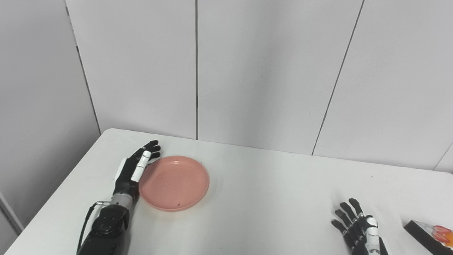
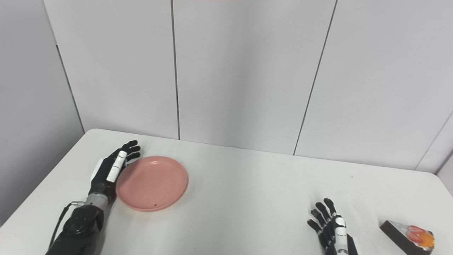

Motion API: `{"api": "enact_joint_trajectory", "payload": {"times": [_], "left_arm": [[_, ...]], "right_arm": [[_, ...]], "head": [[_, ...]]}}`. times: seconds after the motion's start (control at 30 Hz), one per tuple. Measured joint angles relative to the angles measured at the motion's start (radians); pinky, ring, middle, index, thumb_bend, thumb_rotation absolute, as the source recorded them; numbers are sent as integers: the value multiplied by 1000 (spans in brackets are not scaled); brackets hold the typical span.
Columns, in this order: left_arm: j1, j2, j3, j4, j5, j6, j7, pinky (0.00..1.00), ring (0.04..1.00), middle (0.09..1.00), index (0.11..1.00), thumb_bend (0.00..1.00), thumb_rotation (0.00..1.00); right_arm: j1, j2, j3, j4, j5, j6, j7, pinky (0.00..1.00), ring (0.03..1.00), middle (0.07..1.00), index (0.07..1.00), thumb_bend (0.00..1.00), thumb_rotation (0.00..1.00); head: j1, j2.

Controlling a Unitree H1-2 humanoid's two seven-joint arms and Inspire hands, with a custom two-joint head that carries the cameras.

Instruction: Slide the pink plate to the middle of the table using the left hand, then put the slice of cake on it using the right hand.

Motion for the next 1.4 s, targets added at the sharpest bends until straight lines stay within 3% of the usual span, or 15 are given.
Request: {"api": "enact_joint_trajectory", "payload": {"times": [0.3, 0.43, 0.57, 0.63, 1.07, 1.23, 1.4], "left_arm": [[-13, -49, -23, -2, 5, -4, -34, 727, 843, 841, 770, 796, 863], [-17, -82, -32, -9, 7, 1, -48, 685, 831, 831, 773, 790, 877], [-17, -107, -48, -25, 23, 7, -49, 736, 842, 839, 771, 774, 887], [-13, -120, -51, -38, 28, 12, -51, 760, 849, 845, 774, 758, 894], [48, -164, -66, -171, 26, 85, -66, 769, 851, 847, 782, 759, 874], [50, -182, -64, -175, 17, 91, -70, 776, 864, 853, 775, 776, 879], [43, -200, -53, -164, 0, 85, -77, 760, 845, 820, 751, 778, 819]], "right_arm": [[1, 4, 6, -3, 0, 5, -5, 860, 896, 917, 944, 798, 1000], [1, 10, 10, -3, -2, 5, -7, 849, 884, 908, 936, 795, 1000], [0, 20, 12, -4, -7, 5, -19, 831, 872, 896, 926, 811, 1000], [0, 25, 14, -5, -12, 5, -24, 825, 872, 893, 926, 809, 1000], [10, 81, 60, -32, -51, 13, -64, 821, 872, 894, 936, 804, 1000], [15, 91, 70, -42, -64, 21, -76, 802, 864, 890, 936, 811, 1000], [20, 99, 82, -57, -90, 38, -95, 795, 857, 885, 934, 840, 1000]], "head": [[-24, 5], [-50, 9], [-71, 12], [-127, 12], [-274, 38], [-316, 51], [-370, 69]]}}
